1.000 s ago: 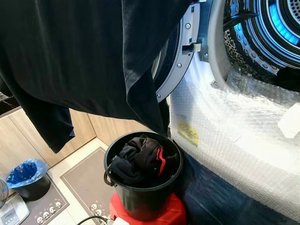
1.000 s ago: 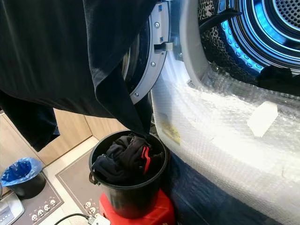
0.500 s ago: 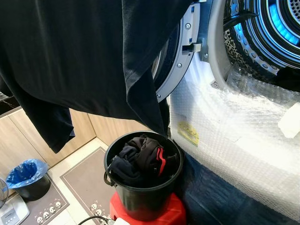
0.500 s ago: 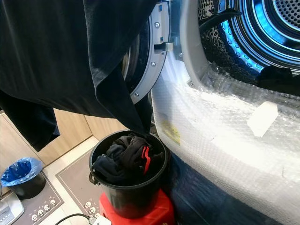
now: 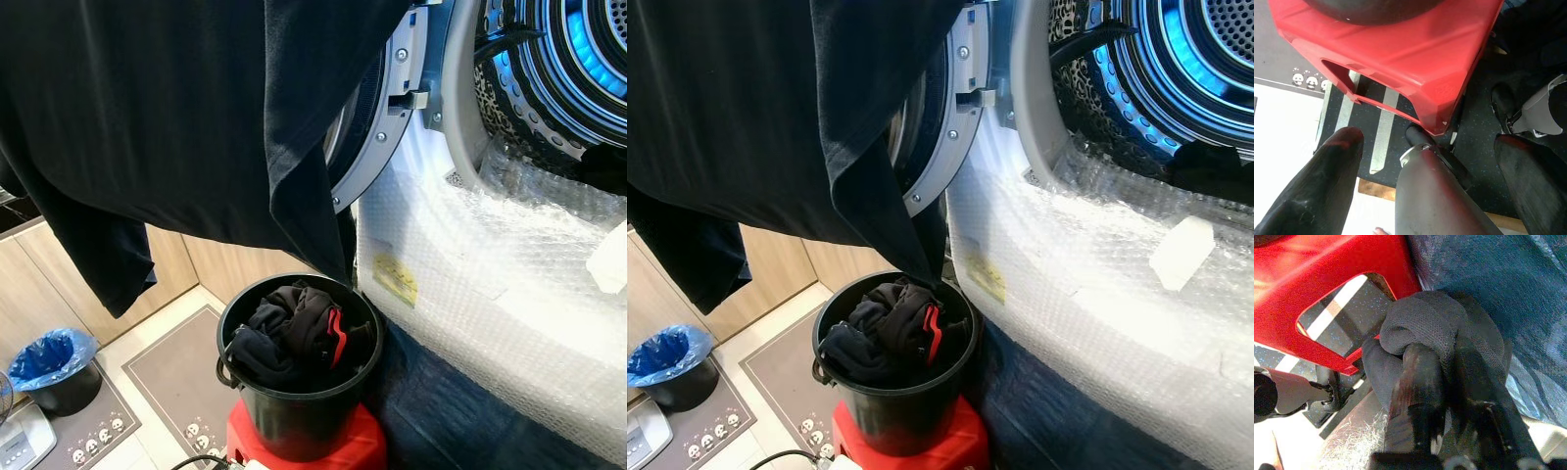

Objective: Clothes washing

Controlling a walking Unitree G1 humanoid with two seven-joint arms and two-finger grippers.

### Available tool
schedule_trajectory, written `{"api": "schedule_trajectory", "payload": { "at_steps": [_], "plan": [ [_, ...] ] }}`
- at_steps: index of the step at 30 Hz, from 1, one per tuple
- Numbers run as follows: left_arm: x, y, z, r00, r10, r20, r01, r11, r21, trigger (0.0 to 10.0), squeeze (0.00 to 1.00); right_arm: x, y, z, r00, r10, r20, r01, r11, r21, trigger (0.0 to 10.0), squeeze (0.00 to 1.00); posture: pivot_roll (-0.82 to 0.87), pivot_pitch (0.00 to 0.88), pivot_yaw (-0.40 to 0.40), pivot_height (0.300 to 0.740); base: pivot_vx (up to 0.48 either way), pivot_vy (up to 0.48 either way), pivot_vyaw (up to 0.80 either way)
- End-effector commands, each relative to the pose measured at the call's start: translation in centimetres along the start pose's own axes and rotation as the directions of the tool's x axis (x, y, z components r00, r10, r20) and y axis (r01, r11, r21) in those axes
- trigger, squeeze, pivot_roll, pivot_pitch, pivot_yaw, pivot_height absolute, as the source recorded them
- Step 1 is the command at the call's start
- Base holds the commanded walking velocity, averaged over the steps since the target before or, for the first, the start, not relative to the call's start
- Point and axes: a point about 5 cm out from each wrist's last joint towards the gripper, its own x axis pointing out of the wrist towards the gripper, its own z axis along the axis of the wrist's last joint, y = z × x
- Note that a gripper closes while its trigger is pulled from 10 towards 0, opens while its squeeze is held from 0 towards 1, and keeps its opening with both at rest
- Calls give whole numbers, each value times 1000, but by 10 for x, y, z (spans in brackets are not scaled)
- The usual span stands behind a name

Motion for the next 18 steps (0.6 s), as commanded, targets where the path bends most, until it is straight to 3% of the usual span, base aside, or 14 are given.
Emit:
{"api": "schedule_trajectory", "payload": {
  "at_steps": [1,18],
  "plan": [
    [-1,1,-6,1000,-4,-26,5,1000,21,10000,0,-1,3,-4,1000,5,-15,-5,1000,2,10000,0,-123,0,43,740,0,0,0],
    [-1,1,-6,1000,-4,-26,5,1000,21,10000,0,-1,3,-4,1000,5,-15,-5,1000,2,10000,0,-123,0,43,740,0,0,0]
  ]
}}
